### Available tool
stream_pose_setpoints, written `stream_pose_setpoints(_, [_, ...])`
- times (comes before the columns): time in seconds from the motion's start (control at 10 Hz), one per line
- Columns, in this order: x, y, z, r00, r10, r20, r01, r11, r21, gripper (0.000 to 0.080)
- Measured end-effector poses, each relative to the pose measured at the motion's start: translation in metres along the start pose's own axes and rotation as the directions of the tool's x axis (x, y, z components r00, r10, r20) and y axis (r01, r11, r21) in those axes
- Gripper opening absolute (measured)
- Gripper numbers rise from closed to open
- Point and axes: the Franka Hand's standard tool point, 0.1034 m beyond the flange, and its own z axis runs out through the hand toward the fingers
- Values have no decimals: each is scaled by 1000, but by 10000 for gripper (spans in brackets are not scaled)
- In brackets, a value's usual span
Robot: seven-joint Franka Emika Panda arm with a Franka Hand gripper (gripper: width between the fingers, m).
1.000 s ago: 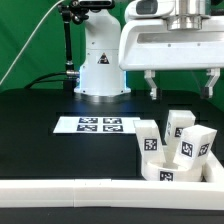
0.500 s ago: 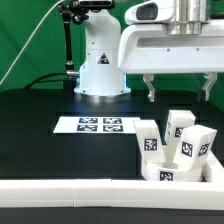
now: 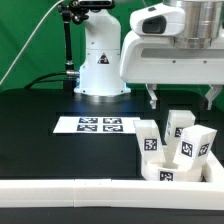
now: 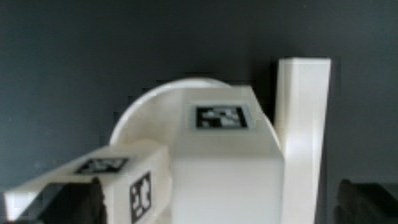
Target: Assemble stool
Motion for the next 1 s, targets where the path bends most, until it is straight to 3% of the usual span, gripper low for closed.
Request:
stream_pose_setpoints(0.6, [-12, -3, 18, 1000, -5, -4, 5, 1000, -5, 649])
stream_pose_setpoints(1.0, [-10, -3, 17, 1000, -6, -11, 6, 1000, -5, 622])
